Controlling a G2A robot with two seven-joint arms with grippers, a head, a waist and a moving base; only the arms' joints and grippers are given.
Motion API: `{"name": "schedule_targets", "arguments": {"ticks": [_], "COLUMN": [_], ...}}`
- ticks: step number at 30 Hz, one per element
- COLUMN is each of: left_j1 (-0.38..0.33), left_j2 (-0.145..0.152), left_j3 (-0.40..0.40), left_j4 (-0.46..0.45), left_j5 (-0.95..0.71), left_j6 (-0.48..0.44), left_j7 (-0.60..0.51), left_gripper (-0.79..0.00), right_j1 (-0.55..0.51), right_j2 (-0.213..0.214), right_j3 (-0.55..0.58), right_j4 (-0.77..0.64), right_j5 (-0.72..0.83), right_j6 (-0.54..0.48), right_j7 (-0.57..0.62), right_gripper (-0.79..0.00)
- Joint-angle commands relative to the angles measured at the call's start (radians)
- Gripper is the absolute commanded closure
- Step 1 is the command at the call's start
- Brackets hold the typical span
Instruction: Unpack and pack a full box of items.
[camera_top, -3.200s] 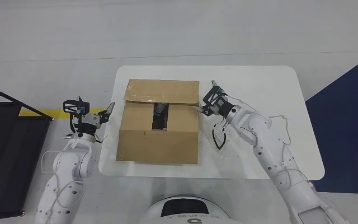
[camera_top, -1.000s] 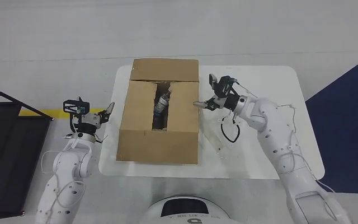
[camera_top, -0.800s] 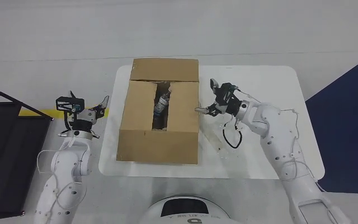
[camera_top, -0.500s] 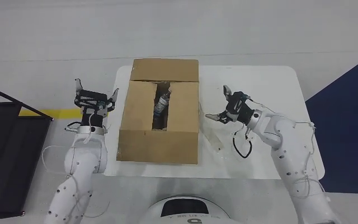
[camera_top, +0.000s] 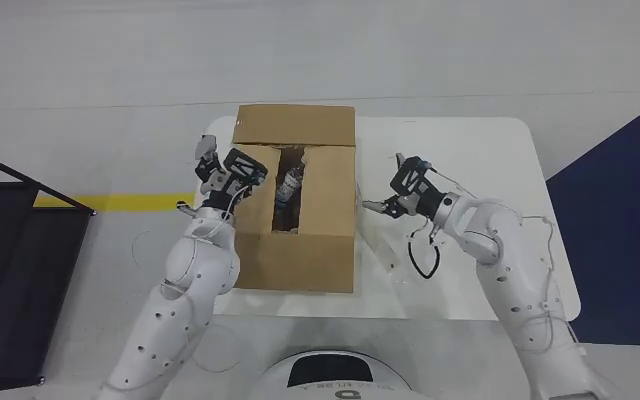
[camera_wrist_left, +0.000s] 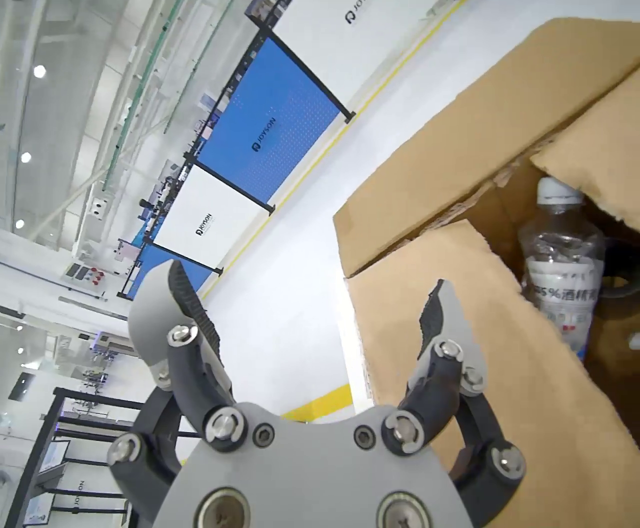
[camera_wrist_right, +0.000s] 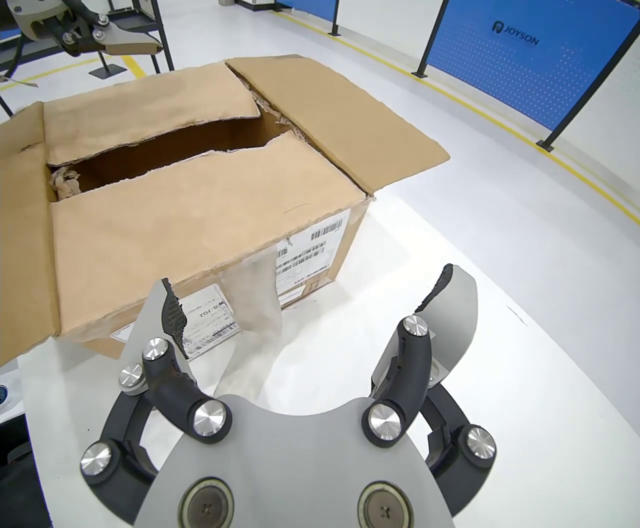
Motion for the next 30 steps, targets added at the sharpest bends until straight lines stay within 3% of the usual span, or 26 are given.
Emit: {"name": "schedule_targets", "arguments": {"ticks": [1,11,19,30], "left_j1": [-0.006,-0.027,-0.052,-0.072], "left_j2": [-0.002,-0.01,-0.012,-0.017], "left_j3": [0.017,0.027,-0.011,0.0], "left_j4": [0.021,0.059,0.066,0.063], "left_j5": [0.047,-0.07,-0.333,-0.433], "left_j6": [-0.012,-0.207,-0.42,-0.463], "left_j7": [-0.013,0.001,-0.015,-0.008], "left_gripper": [-0.785,-0.785,-0.785,-0.785], "right_j1": [0.023,0.073,0.074,0.095], "right_j2": [-0.003,-0.01,-0.008,-0.01], "right_j3": [-0.019,-0.057,-0.063,-0.082], "right_j4": [0.016,0.066,0.068,0.092], "right_j5": [0.01,0.066,0.073,0.102], "right_j6": [0.015,0.068,0.076,0.105], "right_j7": [0.024,0.06,0.06,0.1], "right_gripper": [-0.785,-0.785,-0.785,-0.785]}}
